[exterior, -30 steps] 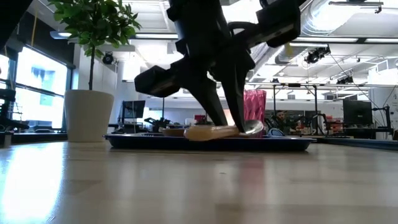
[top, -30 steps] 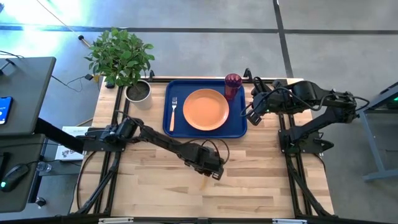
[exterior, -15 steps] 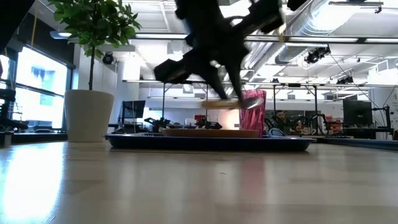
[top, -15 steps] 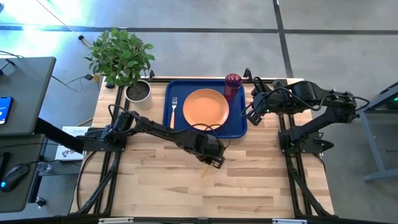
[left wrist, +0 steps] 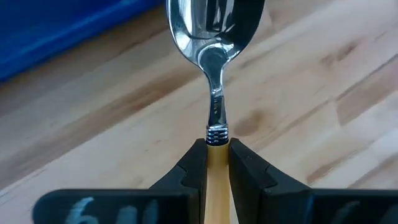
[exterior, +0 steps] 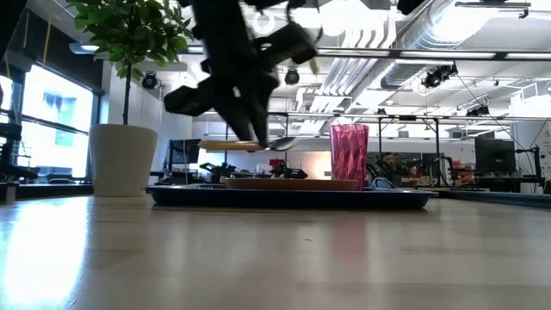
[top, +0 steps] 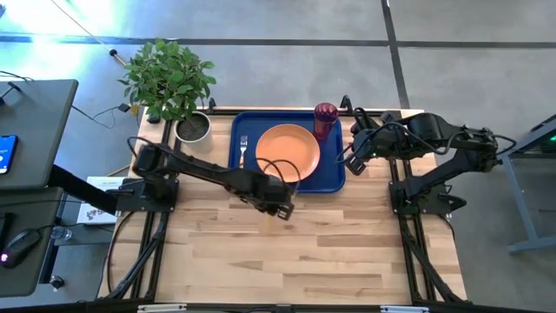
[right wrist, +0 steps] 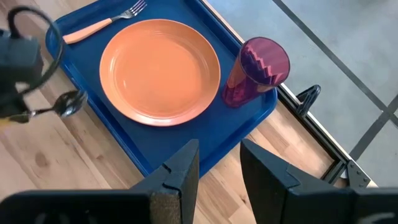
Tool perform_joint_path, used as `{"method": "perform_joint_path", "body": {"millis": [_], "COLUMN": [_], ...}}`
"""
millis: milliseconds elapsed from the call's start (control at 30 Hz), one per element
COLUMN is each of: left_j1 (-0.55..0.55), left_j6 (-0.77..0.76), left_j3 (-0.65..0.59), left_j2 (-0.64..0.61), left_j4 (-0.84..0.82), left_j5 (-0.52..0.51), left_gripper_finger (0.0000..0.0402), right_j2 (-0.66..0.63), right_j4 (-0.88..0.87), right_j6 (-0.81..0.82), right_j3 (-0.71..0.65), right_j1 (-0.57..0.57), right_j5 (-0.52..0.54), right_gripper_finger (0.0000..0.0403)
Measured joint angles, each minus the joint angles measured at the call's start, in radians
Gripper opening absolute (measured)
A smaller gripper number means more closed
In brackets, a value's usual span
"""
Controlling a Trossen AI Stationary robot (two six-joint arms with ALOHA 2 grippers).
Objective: Pick and place plate/cup/fork/spoon on tray
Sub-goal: Put the spoon on the tray to the left of the plate
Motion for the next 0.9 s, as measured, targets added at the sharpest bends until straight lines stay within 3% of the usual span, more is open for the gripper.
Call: {"method": "perform_joint_path", "body": {"millis": [200, 433, 900], "left_j1": [0.061, 0.168, 0.461], "left_j6": [-0.048, -0.054, 0.17], "left_j3": [-0.191, -0.33, -0.369], "left_j2": [-0.152, -0.269, -0.307], "left_j4": [0.06, 0.07, 0.06], "left_j5": [-0.021, -0.044, -0.005], "left_gripper_finger": [0.0035, 0.0036, 0.0038], "right_j2": [0.0, 0.0, 0.0], "right_j4": [0.011, 0.021, 0.029], "right_j6": [0.0, 0.007, 0.022], "right_j3": [0.0, 0.0, 0.0], "right_j1": [0.0, 0.0, 0.0], "right_j5": [0.006, 0.004, 0.003], "right_gripper_finger": [0.011, 0.011, 0.011]}}
